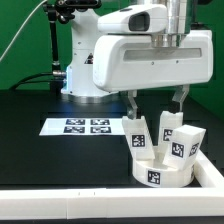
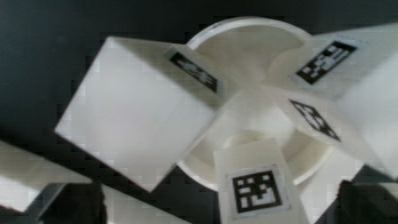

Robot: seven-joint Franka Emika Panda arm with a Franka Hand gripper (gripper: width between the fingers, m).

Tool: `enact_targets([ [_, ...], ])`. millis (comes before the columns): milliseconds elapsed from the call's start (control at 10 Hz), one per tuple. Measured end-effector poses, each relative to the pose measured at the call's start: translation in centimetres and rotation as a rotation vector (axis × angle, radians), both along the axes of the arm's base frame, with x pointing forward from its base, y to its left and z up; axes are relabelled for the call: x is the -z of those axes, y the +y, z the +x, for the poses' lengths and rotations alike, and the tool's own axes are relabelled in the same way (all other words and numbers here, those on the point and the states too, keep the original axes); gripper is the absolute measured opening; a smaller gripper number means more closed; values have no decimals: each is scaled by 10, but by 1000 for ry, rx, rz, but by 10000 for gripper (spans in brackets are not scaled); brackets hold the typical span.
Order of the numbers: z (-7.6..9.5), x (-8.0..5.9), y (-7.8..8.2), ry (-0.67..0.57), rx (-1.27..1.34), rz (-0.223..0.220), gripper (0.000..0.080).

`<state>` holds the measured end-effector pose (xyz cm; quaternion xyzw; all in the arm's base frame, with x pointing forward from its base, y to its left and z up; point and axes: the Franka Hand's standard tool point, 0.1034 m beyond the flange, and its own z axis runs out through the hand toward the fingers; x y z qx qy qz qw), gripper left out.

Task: Assemble stool

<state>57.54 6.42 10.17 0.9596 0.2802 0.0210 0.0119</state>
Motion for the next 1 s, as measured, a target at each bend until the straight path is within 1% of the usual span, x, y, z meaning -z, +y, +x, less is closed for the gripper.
enact_targets([
  [100,0,0,-1,-1,-14,-2,649],
  [300,1,0,-5,1,-153,-22,649],
  [400,1,0,-6,2,-178,-24,649],
  [600,0,1,-10,6,-362,-49,649],
  [1000,-3,10,-17,40,-697,-95,649],
])
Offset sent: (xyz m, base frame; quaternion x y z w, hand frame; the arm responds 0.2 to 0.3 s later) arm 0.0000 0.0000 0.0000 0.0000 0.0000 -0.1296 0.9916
